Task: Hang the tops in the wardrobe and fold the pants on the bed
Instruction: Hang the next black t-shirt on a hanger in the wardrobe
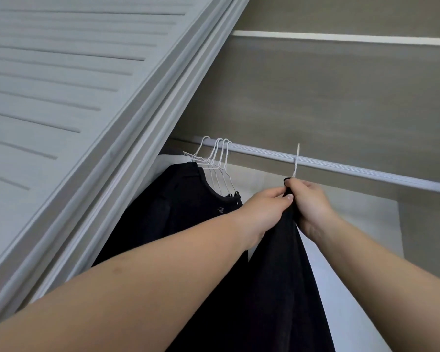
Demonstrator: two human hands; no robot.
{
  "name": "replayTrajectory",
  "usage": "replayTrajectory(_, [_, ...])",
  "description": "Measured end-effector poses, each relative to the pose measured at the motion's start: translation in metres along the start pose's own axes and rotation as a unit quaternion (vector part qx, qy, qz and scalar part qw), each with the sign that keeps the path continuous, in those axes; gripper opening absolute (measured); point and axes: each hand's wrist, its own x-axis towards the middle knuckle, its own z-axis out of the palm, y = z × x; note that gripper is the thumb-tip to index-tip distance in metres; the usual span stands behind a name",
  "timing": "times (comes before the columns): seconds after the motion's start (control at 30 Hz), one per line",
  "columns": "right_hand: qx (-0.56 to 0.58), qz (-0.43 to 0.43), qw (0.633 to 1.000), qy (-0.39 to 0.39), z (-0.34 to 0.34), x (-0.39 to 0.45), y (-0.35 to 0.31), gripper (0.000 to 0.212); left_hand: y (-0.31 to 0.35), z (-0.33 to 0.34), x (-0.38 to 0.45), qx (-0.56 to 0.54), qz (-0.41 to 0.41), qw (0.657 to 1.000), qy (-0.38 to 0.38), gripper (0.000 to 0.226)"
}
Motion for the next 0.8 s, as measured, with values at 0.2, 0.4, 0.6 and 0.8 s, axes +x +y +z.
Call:
replayTrajectory(0.2, [-0.031, 0.013, 0.999, -0.013, 0.024, 0.014, 0.018, 0.024, -0.018, -0.019, 0.009, 0.051, 0.024, 0.995, 0.078, 0.031])
replayTrajectory(0.4, [-0.013, 0.034, 0.997, -0.075, 0.057, 0.007, 0.021, 0.02, -0.022, -0.033, -0.004, 0.062, 0.072, 0.98, 0.177, 0.028])
replayTrajectory(0.6, [-0.008, 0.057, 0.992, -0.109, 0.07, -0.002, 0.016, 0.022, -0.014, -0.049, -0.015, 0.082, 0.068, 0.977, 0.187, 0.029])
replayTrajectory(0.8, [0.006, 0.037, 0.995, -0.09, 0.052, -0.017, 0.016, 0.019, -0.015, -0.046, -0.036, 0.099, 0.051, 0.979, 0.169, 0.025])
